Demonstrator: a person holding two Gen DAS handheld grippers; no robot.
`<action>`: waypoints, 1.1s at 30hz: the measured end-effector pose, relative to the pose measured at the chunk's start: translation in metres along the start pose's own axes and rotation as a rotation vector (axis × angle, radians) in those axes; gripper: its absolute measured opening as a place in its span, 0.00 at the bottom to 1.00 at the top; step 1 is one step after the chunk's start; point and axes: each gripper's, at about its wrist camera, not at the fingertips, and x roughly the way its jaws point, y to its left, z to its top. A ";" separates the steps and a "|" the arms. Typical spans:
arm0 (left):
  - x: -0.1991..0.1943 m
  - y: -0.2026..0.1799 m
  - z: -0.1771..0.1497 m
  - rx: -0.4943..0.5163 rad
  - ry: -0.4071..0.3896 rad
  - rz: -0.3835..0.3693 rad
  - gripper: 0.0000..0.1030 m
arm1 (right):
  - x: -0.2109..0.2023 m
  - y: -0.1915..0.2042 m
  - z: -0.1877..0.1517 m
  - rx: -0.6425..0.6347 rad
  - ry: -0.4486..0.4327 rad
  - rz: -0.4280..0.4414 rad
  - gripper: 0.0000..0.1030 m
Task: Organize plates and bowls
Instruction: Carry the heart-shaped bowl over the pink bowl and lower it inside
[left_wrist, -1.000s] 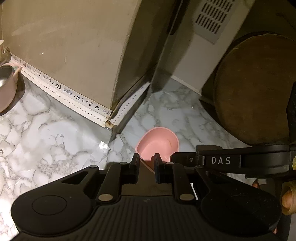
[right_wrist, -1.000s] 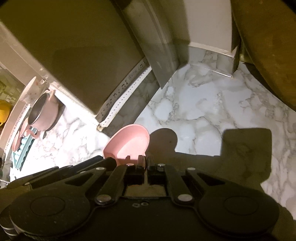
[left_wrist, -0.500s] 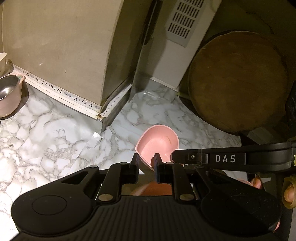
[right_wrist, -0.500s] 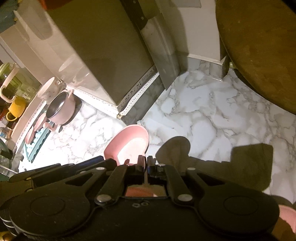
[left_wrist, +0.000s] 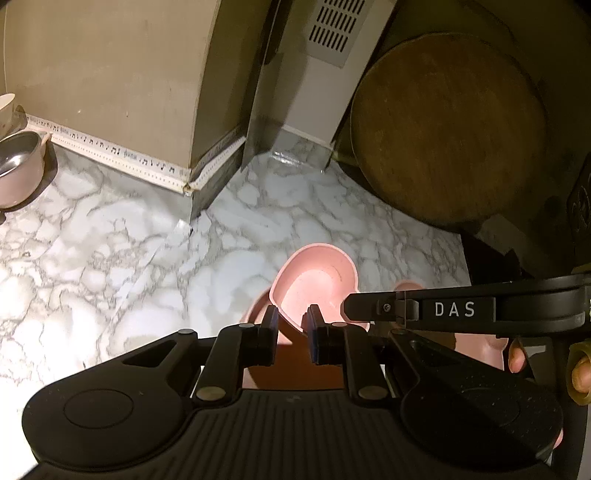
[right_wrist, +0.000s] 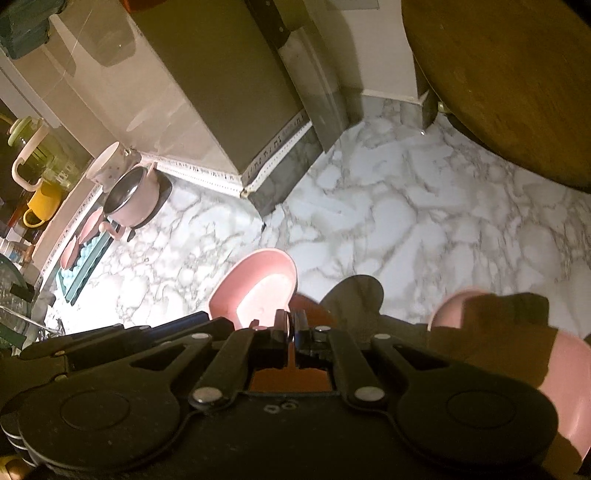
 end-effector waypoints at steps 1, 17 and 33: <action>0.000 -0.001 -0.003 0.005 0.007 0.001 0.15 | -0.001 0.000 -0.004 0.000 0.002 0.000 0.02; 0.026 -0.004 -0.020 0.042 0.099 0.041 0.15 | 0.021 -0.011 -0.033 0.038 0.075 -0.026 0.02; 0.034 -0.007 -0.019 0.059 0.113 0.049 0.15 | 0.029 -0.014 -0.030 0.064 0.091 -0.028 0.13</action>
